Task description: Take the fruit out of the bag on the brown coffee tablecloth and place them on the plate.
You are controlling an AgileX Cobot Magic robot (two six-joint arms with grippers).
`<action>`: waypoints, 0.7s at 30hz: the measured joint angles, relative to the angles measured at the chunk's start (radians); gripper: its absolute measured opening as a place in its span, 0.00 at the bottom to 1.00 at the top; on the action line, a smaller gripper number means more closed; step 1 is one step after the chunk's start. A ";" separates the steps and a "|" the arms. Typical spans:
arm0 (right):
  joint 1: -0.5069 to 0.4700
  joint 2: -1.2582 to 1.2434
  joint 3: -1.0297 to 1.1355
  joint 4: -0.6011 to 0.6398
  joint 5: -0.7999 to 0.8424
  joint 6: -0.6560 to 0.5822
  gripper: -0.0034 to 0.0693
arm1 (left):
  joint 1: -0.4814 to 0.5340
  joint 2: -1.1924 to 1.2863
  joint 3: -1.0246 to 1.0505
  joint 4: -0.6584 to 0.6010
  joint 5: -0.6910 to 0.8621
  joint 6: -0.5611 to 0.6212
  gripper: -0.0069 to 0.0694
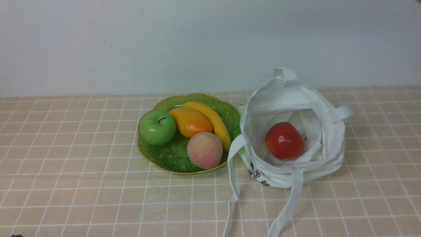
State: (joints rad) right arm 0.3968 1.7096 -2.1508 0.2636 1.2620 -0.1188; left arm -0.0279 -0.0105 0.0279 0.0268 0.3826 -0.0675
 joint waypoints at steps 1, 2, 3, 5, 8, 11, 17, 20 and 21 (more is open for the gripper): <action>0.000 -0.039 0.023 -0.015 0.002 0.005 0.03 | 0.000 0.000 0.000 0.000 0.000 0.000 0.08; 0.000 -0.069 0.056 -0.034 0.003 0.010 0.03 | 0.000 0.000 0.000 0.000 0.000 0.000 0.08; 0.000 -0.129 0.102 -0.056 0.006 0.020 0.03 | 0.000 0.000 0.000 0.000 0.000 0.000 0.08; 0.000 -0.243 0.220 -0.095 0.008 0.042 0.03 | 0.000 0.000 0.000 0.000 0.000 0.000 0.08; 0.000 -0.404 0.435 -0.152 -0.010 0.077 0.03 | 0.000 0.000 0.000 0.000 0.000 0.000 0.08; 0.000 -0.540 0.626 -0.190 -0.083 0.111 0.03 | 0.000 0.000 0.000 0.000 0.000 0.000 0.08; 0.000 -0.894 1.131 -0.207 -0.378 0.138 0.03 | 0.000 0.000 0.000 0.000 0.000 0.000 0.08; 0.000 -1.037 1.367 -0.204 -0.576 0.138 0.03 | 0.000 0.000 0.000 0.000 0.000 0.000 0.08; 0.000 -1.111 1.467 -0.204 -0.668 0.138 0.03 | 0.000 0.000 0.000 0.000 0.000 0.000 0.08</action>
State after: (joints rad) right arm 0.3968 0.5981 -0.6834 0.0596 0.5936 0.0190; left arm -0.0279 -0.0105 0.0279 0.0268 0.3826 -0.0675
